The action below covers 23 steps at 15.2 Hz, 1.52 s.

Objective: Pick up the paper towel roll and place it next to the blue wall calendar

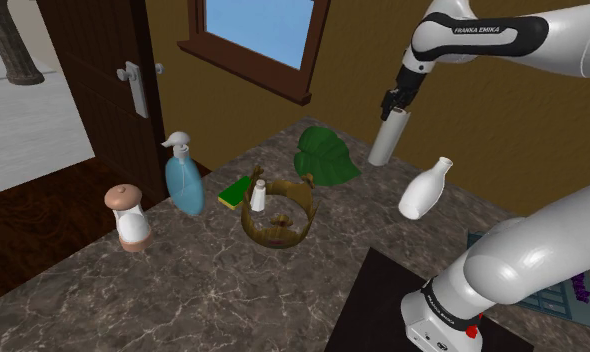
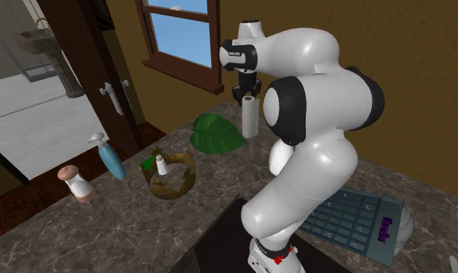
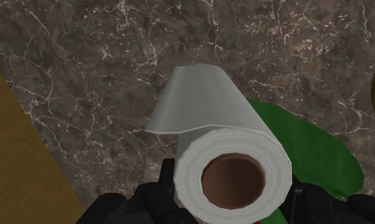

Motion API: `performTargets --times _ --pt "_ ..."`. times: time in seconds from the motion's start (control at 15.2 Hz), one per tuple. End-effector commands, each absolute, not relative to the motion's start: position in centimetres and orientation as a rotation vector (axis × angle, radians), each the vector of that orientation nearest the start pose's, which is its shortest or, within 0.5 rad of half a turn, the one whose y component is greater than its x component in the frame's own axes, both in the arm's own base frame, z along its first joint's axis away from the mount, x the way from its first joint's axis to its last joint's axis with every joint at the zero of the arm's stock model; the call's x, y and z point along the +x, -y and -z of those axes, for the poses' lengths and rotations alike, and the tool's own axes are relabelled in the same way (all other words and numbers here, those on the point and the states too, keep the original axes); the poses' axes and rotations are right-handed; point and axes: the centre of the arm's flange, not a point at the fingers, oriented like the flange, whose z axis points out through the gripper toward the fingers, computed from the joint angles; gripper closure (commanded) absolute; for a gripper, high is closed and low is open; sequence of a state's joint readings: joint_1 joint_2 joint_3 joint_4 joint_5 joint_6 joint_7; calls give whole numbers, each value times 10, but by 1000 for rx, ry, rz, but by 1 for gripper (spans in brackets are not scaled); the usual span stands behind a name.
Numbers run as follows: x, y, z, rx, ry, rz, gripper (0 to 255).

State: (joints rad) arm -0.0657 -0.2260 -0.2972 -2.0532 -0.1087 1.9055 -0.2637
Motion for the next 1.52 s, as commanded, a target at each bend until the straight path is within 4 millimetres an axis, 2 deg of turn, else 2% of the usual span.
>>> performTargets --times 0.0,1.45 --pt "461 193 -547 -3196 -99 87 255" --pt "461 193 -663 -3196 -99 87 255"
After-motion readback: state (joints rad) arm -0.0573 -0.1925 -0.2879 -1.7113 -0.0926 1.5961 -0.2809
